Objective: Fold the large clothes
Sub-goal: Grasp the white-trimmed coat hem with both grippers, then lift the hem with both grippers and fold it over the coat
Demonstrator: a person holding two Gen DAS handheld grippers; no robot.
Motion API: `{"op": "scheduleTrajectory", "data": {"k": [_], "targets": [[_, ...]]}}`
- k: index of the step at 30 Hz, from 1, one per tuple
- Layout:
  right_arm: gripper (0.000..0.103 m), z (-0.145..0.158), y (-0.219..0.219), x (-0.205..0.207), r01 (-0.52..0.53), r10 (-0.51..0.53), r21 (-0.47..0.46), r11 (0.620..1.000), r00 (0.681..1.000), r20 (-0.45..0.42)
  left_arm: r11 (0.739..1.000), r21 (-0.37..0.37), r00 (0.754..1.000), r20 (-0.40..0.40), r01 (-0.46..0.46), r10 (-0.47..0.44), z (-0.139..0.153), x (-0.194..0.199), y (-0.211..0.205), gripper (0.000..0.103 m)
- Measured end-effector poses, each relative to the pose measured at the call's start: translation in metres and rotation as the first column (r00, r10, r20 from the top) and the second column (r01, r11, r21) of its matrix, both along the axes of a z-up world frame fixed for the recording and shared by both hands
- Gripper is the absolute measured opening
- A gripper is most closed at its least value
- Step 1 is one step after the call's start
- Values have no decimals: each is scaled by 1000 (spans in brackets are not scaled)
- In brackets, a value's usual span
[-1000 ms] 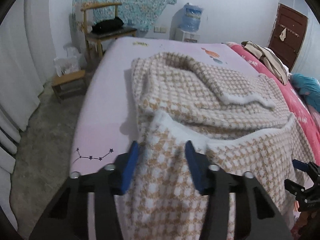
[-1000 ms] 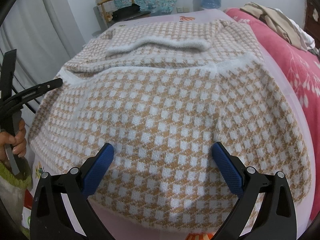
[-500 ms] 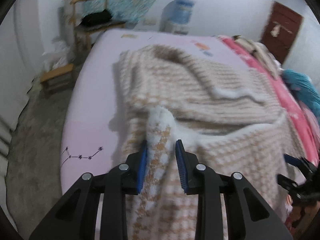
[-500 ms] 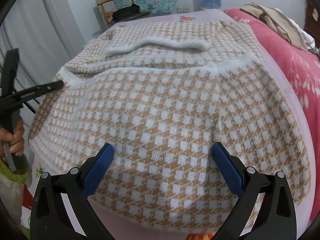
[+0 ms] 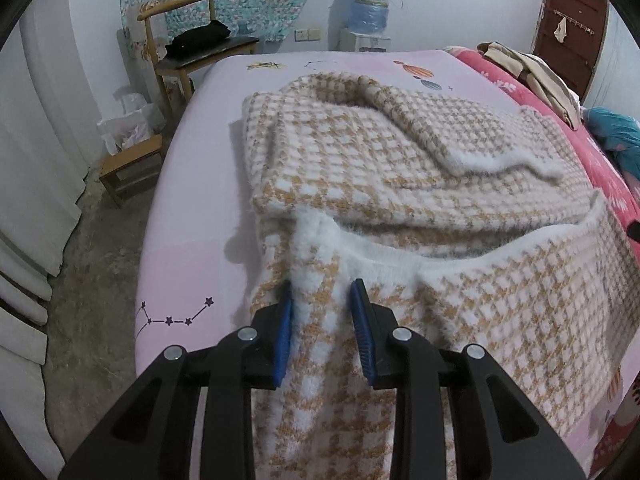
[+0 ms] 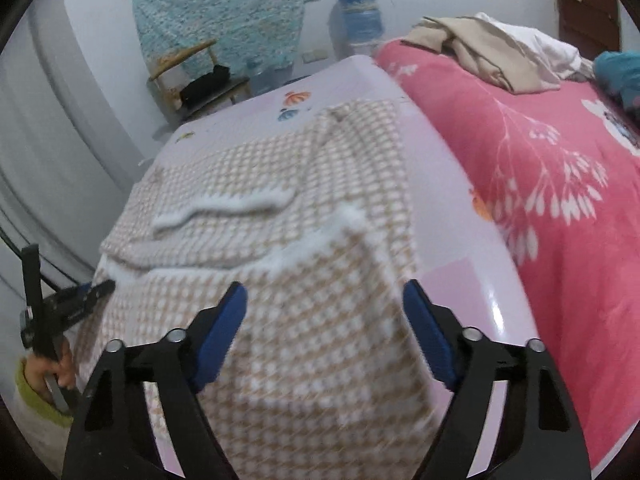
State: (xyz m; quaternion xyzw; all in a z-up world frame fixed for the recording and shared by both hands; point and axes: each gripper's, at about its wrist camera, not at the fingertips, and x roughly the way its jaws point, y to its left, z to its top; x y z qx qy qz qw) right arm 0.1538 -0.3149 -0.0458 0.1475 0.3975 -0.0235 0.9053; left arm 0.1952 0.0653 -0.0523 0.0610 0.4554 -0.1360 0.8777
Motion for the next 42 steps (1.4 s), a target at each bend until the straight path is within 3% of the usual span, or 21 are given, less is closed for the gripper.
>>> {"op": "scheduleTrajectory", "data": {"k": [4, 14, 20, 24, 28, 31, 38, 42], "targets": [[59, -3, -9, 14, -7, 7, 1, 1000, 1000, -17, 1000, -1, 1000, 1, 3, -3, 1, -1, -1, 27], [47, -19, -26, 33, 7, -7, 8, 1000, 997, -80, 1000, -3, 1000, 5, 4, -4, 0, -2, -2, 27], [30, -24, -25, 20, -15, 18, 29, 999, 994, -106, 1000, 3, 1000, 3, 3, -3, 0, -2, -2, 27], [9, -24, -18, 8, -37, 39, 16, 999, 993, -108, 1000, 7, 1000, 8, 4, -4, 1, -2, -3, 27], [6, -12, -7, -5, -48, 45, -39, 998, 996, -72, 1000, 15, 999, 37, 5, -5, 7, -6, -3, 15], [5, 4, 3, -19, -52, 49, -84, 995, 998, -31, 1000, 3, 996, 92, 8, -8, 22, -17, 0, 12], [5, 49, 19, -68, -13, 25, -115, 993, 994, 106, 992, -123, 970, 241, 15, 15, 78, -55, 19, 11], [5, 76, 20, -72, -15, 35, -111, 994, 984, 177, 969, -244, 967, 251, 23, 41, 110, -52, 31, 11]]}}
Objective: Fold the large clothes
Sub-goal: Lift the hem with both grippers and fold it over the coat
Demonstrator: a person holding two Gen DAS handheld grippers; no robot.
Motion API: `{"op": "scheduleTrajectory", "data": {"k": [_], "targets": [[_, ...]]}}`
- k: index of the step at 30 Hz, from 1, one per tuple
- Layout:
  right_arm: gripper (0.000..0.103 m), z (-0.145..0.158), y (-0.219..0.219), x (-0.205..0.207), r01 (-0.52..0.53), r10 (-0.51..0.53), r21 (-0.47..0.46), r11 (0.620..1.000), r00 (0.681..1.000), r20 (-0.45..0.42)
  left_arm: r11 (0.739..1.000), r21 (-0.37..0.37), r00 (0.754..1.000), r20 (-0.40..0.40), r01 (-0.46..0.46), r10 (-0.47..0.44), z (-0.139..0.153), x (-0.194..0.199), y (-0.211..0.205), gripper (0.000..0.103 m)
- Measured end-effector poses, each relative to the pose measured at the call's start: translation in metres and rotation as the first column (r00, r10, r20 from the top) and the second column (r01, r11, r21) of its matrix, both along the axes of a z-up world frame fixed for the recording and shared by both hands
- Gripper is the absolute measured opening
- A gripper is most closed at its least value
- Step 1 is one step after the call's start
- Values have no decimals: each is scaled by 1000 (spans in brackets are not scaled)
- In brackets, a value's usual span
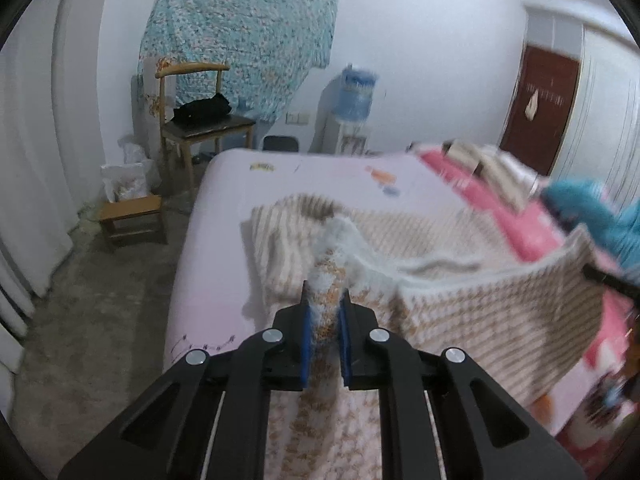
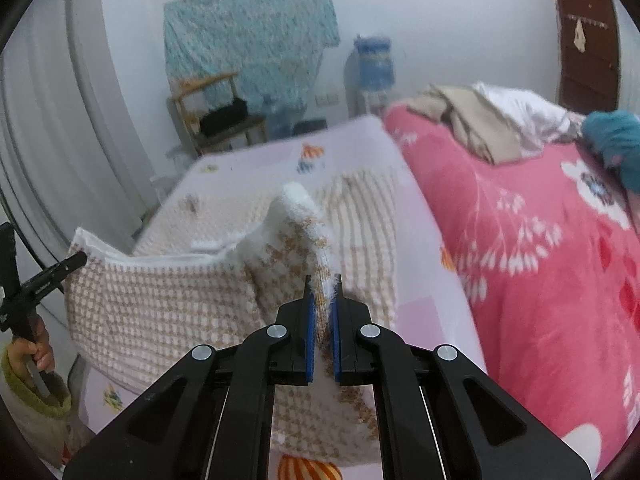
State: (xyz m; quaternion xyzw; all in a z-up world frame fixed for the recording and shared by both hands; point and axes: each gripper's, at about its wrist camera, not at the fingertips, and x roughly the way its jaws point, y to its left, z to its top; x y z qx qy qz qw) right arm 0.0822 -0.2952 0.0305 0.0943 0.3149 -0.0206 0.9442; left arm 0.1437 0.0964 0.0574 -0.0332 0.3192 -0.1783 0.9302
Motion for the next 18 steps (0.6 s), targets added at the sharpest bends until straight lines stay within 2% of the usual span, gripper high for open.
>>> {"op": "scheduleTrajectory", "data": {"k": [3, 5, 7, 10, 13, 15, 18], "targets": [[5, 21, -2, 15, -25, 26, -19, 1000, 998, 57, 999, -40, 999, 45, 13, -12, 25, 18, 2, 11], [5, 34, -4, 29, -32, 36, -42, 999, 995, 89, 999, -36, 997, 78, 20, -17, 37, 30, -1, 11], [5, 50, -9, 54, -49, 55, -50, 998, 990, 129, 1000, -17, 993, 121, 13, -10, 49, 57, -5, 11], [5, 64, -24, 97, -55, 61, -45, 997, 986, 153, 1000, -14, 992, 123, -3, 5, 56, 105, -7, 11], [5, 62, -44, 154, -57, 57, -1, 998, 990, 126, 1000, -17, 998, 67, -13, 14, 50, 160, -11, 11], [5, 47, -55, 194, -53, 50, 32, 998, 996, 79, 1000, -9, 1000, 6, -15, 15, 35, 201, -19, 11], [5, 7, -69, 248, -33, 36, 73, 997, 999, -34, 999, 33, 993, -109, -31, 35, -3, 251, -33, 11]]}}
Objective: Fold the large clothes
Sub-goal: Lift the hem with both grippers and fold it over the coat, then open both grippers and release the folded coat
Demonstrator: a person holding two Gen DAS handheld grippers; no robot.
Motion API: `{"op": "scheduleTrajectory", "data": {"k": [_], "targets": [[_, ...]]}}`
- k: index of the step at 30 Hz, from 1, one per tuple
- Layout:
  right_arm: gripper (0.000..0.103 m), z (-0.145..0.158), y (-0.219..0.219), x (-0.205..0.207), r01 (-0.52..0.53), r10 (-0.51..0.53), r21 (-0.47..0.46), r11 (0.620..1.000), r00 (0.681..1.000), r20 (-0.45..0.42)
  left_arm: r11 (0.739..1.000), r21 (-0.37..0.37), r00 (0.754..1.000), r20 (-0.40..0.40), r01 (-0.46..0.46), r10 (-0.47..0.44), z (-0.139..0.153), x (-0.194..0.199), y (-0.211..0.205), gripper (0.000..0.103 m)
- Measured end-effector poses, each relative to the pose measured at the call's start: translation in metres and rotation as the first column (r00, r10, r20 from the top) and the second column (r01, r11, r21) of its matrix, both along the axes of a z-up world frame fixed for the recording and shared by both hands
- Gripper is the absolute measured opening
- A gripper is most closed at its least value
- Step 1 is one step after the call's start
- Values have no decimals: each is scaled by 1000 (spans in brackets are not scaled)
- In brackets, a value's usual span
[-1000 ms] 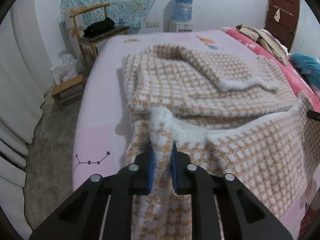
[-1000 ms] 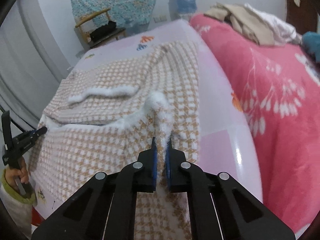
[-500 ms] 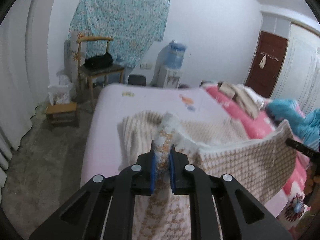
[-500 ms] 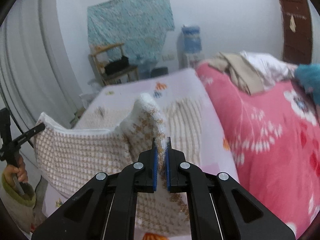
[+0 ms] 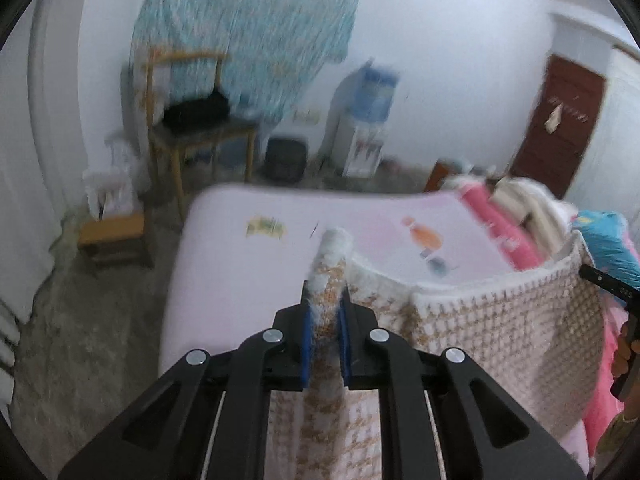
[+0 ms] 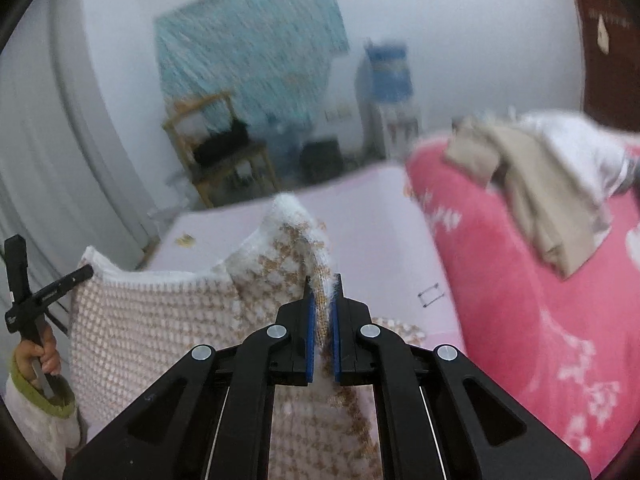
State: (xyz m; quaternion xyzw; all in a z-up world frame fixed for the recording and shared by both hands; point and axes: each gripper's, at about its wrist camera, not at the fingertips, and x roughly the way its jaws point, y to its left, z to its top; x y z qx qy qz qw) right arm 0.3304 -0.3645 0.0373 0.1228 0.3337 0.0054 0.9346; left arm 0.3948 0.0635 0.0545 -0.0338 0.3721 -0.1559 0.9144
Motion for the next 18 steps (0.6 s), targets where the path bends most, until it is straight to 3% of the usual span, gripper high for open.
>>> {"op": "scheduleTrajectory", "data": {"k": [2, 5, 8, 10, 12, 13, 15, 18], "targets": [[5, -35, -11, 30, 11, -7, 48, 999, 996, -86, 999, 39, 998, -56, -8, 10, -25, 23, -7, 11], [5, -75, -22, 54, 25, -12, 77, 997, 985, -172, 999, 41, 987, -157, -4, 11, -62, 46, -8, 12], [8, -94, -32, 62, 33, -7, 125, 992, 980, -201, 1000, -22, 974, -228, -10, 5, -81, 58, 2, 19], [17, -98, -42, 61, 41, 0, 197, 980, 979, -202, 994, -101, 966, -258, -39, 12, -85, 60, 13, 22], [28, -99, -57, 58, 60, -4, 279, 958, 980, -197, 975, -201, 960, -278, -90, 31, -85, 61, 29, 29], [42, -98, -65, 54, 76, -14, 309, 948, 980, -196, 961, -243, 956, -288, -132, 59, -85, 63, 41, 36], [54, -93, -72, 44, 116, -57, 304, 946, 979, -194, 931, -299, 949, -292, -210, 120, -81, 63, 63, 38], [55, -81, -86, 23, 203, -154, 269, 941, 969, -191, 894, -359, 941, -299, -266, 160, -73, 55, 86, 41]]}}
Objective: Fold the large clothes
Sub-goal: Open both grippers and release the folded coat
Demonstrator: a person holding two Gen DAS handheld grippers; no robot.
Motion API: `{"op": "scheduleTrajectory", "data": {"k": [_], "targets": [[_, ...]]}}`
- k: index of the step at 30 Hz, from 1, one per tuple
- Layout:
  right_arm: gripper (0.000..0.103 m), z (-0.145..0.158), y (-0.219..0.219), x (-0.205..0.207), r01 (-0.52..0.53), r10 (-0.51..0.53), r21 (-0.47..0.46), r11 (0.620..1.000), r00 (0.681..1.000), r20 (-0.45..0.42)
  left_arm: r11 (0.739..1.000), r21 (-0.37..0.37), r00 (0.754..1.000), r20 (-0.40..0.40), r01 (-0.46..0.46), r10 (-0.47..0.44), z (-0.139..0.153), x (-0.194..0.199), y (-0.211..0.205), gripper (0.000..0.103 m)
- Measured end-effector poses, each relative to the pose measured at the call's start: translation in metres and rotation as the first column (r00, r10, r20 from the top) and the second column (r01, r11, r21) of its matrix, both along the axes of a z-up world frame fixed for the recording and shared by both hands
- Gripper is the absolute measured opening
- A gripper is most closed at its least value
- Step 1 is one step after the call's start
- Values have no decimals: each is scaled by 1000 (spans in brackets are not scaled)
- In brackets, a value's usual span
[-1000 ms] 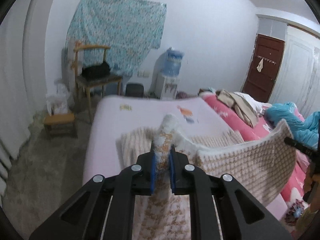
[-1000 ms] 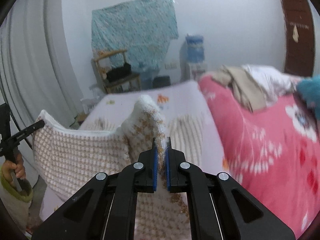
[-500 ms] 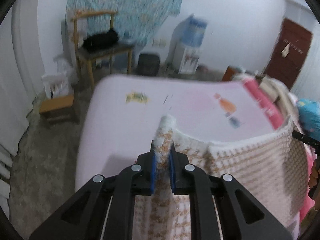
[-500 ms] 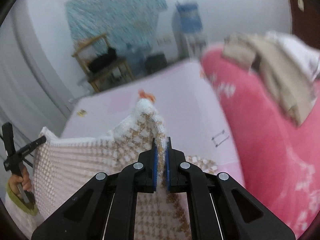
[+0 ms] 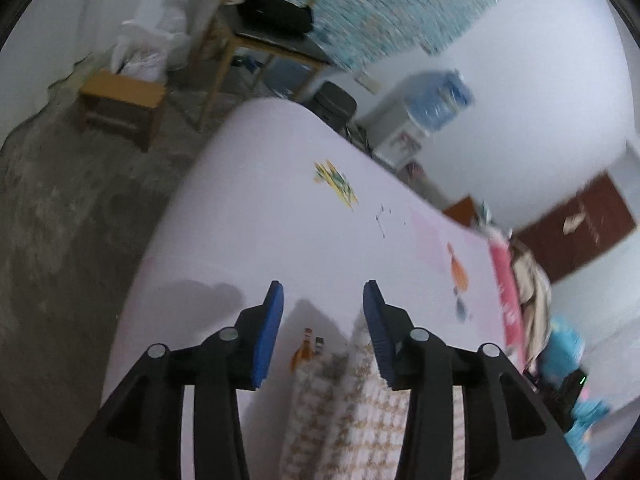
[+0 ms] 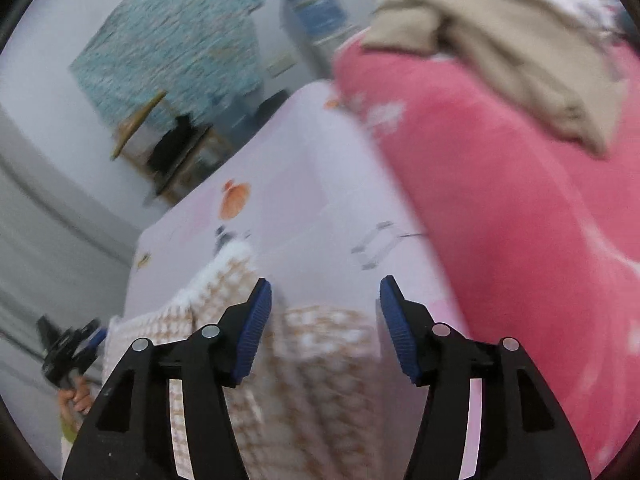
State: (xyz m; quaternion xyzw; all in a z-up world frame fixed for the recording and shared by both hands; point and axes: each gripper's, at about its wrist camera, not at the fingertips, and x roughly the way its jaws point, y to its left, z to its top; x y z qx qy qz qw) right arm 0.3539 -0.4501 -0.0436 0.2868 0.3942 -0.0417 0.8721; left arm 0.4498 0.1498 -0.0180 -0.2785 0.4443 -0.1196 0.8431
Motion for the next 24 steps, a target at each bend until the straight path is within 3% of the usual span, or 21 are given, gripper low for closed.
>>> {"op": "scheduleTrajectory", "data": {"k": [3, 6, 9, 12, 15, 18, 20, 24], "targets": [[56, 11, -11, -21, 47, -47, 4, 999, 999, 6, 1000, 18, 999, 35, 6, -7, 21, -22, 2, 44], [56, 29, -4, -49, 36, -35, -31, 999, 999, 22, 994, 80, 994, 74, 68, -74, 43, -54, -9, 48], [66, 47, 22, -82, -19, 23, -85, 996, 999, 47, 972, 178, 979, 110, 152, -173, 63, -100, -28, 53], [77, 59, 61, -121, -88, 100, -160, 983, 993, 69, 936, 255, 950, 130, 243, -283, 75, -153, -52, 65], [83, 64, 105, -166, -153, 175, -213, 965, 981, 87, 917, 250, 928, 130, 311, -350, 76, -204, -68, 82], [88, 62, 140, -209, -168, 200, -256, 952, 974, 103, 915, 251, 928, 118, 317, -354, 71, -244, -79, 89], [90, 57, 155, -227, -171, 205, -258, 951, 972, 113, 911, 298, 932, 136, 285, -336, 71, -264, -86, 96], [93, 45, 181, -257, -147, 178, -259, 955, 979, 102, 894, 387, 928, 194, 225, -317, 70, -305, -102, 98]]}}
